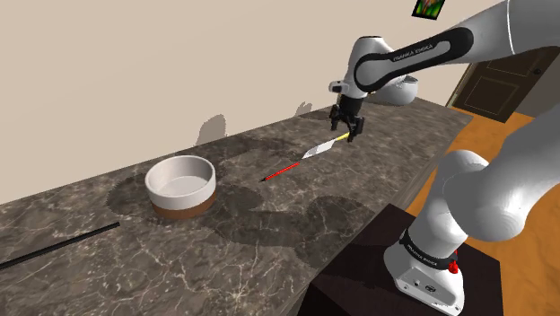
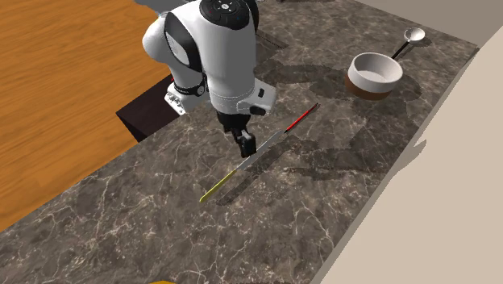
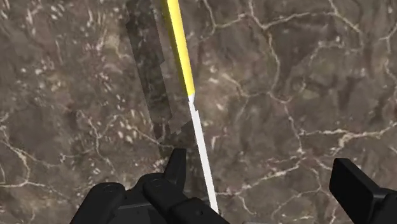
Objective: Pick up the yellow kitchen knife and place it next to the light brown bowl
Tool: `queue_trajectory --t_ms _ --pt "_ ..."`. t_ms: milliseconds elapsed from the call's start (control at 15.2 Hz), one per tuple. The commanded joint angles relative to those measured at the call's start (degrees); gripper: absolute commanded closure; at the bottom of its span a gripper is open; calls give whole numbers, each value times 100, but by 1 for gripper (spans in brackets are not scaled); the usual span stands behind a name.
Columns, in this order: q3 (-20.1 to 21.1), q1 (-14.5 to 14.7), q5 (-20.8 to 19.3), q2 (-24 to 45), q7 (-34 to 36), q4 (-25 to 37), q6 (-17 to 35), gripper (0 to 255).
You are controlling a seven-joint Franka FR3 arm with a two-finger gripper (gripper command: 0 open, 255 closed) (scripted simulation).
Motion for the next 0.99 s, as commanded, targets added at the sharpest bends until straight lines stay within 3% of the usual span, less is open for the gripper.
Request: queue_trajectory --t_ms 0,132,594,924 --pt "-454 402 278 511 -1083 234 377 0" --pt "-711 668 553 846 -1738 365 588 0" --pt "-956 837 957 1389 -2057 106 1275 0" --pt "-954 834 958 1389 -2058 106 1276 0"
